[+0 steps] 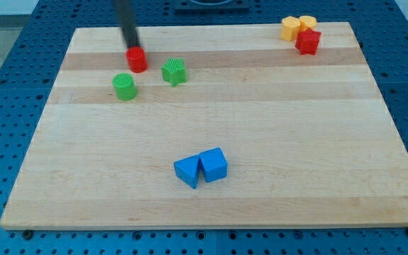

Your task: Place the red circle into the red star

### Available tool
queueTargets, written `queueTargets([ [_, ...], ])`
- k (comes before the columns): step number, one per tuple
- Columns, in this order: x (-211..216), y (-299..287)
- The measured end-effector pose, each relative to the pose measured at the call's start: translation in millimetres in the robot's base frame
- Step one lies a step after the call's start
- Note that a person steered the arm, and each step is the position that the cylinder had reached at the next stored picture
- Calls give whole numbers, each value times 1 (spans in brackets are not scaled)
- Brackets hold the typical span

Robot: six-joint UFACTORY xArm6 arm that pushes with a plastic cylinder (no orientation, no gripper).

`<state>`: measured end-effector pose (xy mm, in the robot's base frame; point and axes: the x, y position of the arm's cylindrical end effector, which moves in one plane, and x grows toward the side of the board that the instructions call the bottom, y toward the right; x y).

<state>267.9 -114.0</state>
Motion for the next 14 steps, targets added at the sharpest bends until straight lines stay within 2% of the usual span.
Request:
queueTargets([
  [1,9,25],
  [3,23,-133],
  [4,53,-110],
  [5,56,-2],
  [6,49,68],
  [7,50,42],
  [8,51,-31],
  [9,28,-45],
  [10,9,31],
  [11,9,115],
  [13,33,79],
  [14,39,94],
])
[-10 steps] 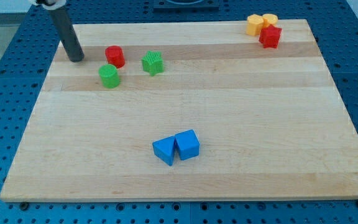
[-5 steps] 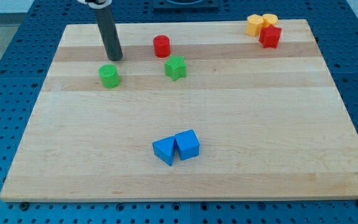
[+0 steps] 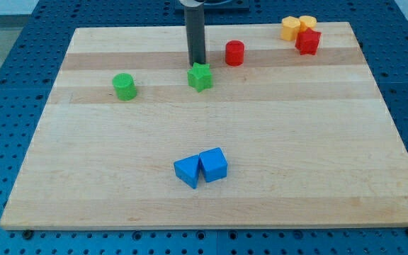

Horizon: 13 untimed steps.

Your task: Place the red circle into the red star

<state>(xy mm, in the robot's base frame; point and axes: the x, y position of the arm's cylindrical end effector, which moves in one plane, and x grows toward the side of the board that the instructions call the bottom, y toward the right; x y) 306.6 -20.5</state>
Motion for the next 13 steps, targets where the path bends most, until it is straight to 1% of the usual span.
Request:
queueTargets([
  [2,-19,101],
  [3,-11,94],
  [4,-11,76],
  [5,-18,72],
  [6,-28,101],
  [7,-28,122],
  [8,-28,109],
  [9,-30,64],
  [10,-44,57],
  [13,-48,122],
])
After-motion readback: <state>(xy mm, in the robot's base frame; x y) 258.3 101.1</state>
